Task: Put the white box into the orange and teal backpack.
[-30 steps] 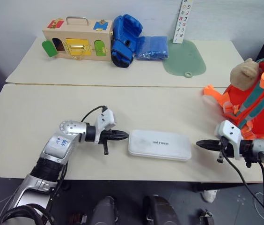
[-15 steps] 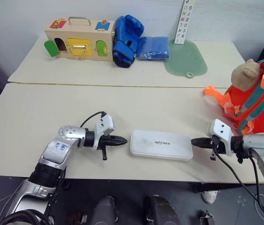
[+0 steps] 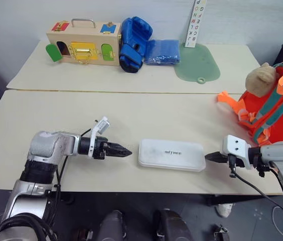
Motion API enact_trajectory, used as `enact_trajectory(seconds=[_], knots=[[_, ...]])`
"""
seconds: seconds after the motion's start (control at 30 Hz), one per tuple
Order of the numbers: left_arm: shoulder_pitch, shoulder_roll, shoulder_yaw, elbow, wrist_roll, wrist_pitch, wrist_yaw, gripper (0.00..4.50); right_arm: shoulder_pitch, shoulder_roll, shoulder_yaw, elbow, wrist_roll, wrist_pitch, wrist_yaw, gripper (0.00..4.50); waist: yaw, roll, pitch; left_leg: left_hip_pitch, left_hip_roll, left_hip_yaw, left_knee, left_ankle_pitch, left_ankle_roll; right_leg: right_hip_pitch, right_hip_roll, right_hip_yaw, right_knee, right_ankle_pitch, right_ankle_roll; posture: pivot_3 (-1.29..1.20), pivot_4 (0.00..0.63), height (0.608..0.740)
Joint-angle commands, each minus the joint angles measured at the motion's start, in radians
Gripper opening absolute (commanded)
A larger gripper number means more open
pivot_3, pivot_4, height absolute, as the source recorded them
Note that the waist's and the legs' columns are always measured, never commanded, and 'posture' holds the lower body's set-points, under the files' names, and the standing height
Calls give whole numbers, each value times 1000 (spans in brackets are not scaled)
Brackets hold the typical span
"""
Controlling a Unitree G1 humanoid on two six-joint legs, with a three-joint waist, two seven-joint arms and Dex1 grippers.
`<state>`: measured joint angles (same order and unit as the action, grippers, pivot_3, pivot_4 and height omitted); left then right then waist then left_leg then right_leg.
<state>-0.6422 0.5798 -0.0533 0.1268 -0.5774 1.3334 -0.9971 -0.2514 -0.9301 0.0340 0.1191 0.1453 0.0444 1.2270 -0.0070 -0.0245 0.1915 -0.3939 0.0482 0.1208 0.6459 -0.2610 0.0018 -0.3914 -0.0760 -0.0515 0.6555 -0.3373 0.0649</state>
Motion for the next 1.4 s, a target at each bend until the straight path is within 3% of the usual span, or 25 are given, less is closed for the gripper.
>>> enact_trajectory(seconds=[0.03,0.13,0.53,0.77,0.9,1.17,1.4], knots=[[-30,-71,42,51,-33,83,67,4228,-5,-3,16,-1,-19,-11,5,0,1,0,0,0,0,0,0,0,0,0,0,0,0,0,0,0,150,740],[-69,-145,87,119,-32,139,132,4228,-13,0,21,-5,-24,-8,8,0,2,0,0,0,0,0,2,0,0,1,0,0,1,0,0,0,150,740],[-211,-331,-15,294,9,58,185,4228,-81,46,67,41,-51,-24,-2,0,6,-1,0,3,-1,0,2,0,-1,4,-1,0,1,0,0,0,150,740],[-268,-391,72,330,-32,118,200,4228,-76,64,65,45,-61,-30,-10,0,0,-1,0,4,0,-1,1,-1,-2,5,0,-1,0,0,0,0,150,740],[-259,-340,60,309,-16,111,191,4228,-62,53,60,50,-64,-38,-11,0,0,-1,0,4,0,-1,1,0,-2,5,0,-1,0,0,0,0,150,740],[-224,-138,75,270,-45,149,142,4228,-92,-19,27,139,-71,-74,14,0,0,-1,0,3,0,-1,1,0,-3,3,0,-1,0,0,0,0,150,740],[-184,-96,69,214,-72,174,122,4228,-48,-52,20,45,6,-15,95,0,7,-1,0,2,-1,-1,2,-1,-1,4,-2,-1,0,0,0,0,150,740]])
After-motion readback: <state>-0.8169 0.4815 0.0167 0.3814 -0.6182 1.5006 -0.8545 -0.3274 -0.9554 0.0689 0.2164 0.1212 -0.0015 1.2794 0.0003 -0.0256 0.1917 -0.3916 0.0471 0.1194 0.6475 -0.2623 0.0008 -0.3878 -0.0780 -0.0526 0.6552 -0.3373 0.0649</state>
